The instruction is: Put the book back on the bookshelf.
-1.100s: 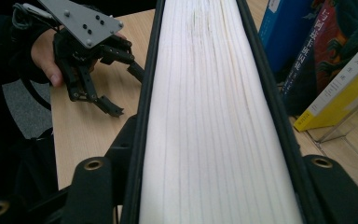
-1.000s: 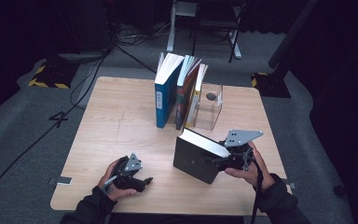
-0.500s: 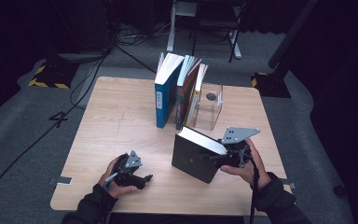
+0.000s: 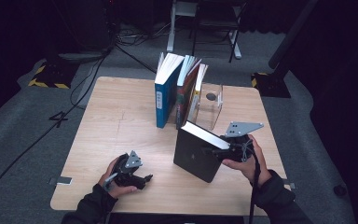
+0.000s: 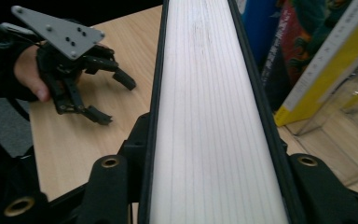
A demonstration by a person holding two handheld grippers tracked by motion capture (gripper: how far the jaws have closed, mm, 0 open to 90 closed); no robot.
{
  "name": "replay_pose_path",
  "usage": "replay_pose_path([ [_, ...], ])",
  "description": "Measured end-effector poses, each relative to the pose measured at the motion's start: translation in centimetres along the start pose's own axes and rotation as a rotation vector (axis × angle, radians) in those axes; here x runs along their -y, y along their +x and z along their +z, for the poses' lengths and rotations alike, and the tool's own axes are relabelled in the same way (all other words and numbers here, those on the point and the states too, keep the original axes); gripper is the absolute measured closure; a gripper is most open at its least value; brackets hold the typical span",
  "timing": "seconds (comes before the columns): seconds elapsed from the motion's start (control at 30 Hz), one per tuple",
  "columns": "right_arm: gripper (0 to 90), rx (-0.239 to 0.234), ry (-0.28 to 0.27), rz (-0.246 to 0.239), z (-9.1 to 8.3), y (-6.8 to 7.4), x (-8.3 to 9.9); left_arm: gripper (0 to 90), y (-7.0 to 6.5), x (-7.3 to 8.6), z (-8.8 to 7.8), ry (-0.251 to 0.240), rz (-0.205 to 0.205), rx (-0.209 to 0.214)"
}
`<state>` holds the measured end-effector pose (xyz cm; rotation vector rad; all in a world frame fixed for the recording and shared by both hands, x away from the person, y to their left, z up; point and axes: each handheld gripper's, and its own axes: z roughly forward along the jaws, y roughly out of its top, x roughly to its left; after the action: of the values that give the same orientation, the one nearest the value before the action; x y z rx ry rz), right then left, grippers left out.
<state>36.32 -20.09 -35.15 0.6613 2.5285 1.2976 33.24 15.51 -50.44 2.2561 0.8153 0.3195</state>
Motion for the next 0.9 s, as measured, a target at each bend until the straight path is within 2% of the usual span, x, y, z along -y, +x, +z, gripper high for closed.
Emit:
replay_pose_path([
  [0.13,53.2,0.05,0.009,0.001,-0.6,-0.6,-0.1,18.1,0.0,0.0,0.0,-0.002,-0.002,0.0],
  [0.3,53.4,0.127,0.007,0.009,-1.5,-1.9,-0.2,18.0,0.0,0.0,0.0,0.0,-0.004,0.002],
  [0.4,53.5,0.191,-0.01,0.048,-2.1,-3.3,-0.5,17.9,0.0,0.0,0.0,0.0,-0.004,0.002],
  [0.43,53.5,0.191,-0.01,0.048,-2.1,-3.3,-0.5,17.9,0.0,0.0,0.0,0.0,-0.004,0.002],
  [0.47,53.5,0.232,-0.025,0.076,-2.4,-4.1,-0.7,17.9,0.0,0.0,0.0,0.0,-0.004,0.002],
  [0.57,53.5,0.258,-0.038,0.096,-2.5,-4.7,-0.9,17.9,0.0,0.0,0.0,-0.001,-0.005,0.002],
  [0.6,53.5,0.285,-0.046,0.115,-2.4,-5.3,-1.3,17.9,0.0,0.0,0.0,-0.003,-0.009,0.001],
  [0.73,53.5,0.313,-0.05,0.131,-2.1,-6.0,-1.8,17.7,-0.1,0.0,0.1,-0.003,-0.013,-0.003],
  [0.9,53.5,0.348,-0.061,0.173,-1.2,-7.2,-2.4,17.6,-0.1,0.0,0.1,-0.003,-0.015,-0.004],
])
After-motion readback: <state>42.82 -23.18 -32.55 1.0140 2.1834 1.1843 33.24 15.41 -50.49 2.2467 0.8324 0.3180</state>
